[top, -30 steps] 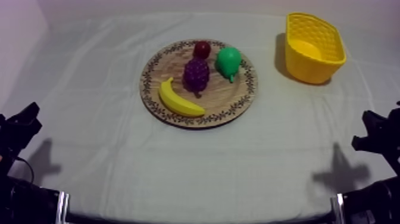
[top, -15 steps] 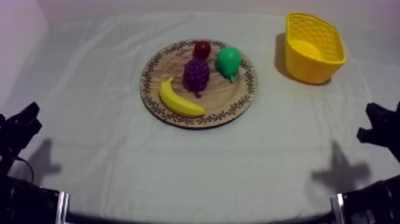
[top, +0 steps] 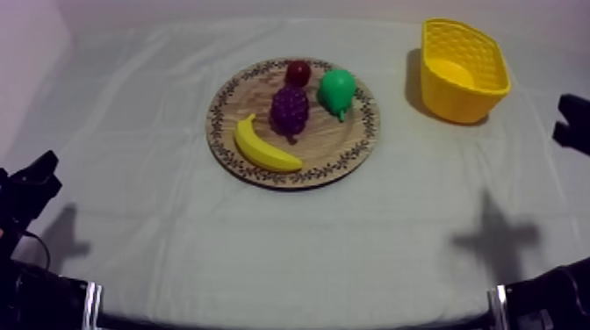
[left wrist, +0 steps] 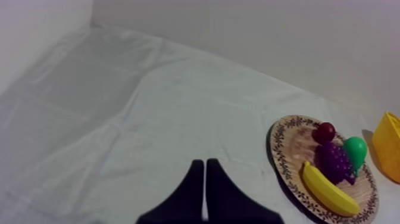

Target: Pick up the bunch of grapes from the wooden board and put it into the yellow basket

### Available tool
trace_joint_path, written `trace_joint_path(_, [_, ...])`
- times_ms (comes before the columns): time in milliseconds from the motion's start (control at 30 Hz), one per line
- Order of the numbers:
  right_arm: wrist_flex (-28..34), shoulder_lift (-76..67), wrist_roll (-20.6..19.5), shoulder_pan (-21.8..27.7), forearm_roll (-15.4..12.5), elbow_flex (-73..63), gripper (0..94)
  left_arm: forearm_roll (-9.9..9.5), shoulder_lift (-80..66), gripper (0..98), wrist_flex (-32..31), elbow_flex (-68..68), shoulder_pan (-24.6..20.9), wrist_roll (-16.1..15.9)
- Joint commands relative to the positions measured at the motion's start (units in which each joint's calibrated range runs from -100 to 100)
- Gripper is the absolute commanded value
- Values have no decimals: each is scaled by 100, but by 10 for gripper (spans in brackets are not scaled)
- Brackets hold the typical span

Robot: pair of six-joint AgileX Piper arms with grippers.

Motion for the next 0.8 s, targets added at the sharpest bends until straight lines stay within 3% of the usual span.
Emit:
trace_joint_path(0, [-66, 454, 61, 4, -46, -477, 7, 1, 0, 1, 0, 2, 1, -1])
trace_joint_path(333, [-93, 1537, 625, 140, -607, -1739, 7, 1, 0, 1, 0, 2, 1, -1])
trace_joint_path(600, [87, 2137, 322, -332, -214, -2461, 7, 1, 0, 1, 0, 2, 1, -1])
trace_joint_path(767, [153, 2432, 231, -572, -184, -2706, 7, 1, 0, 1, 0, 2, 1, -1])
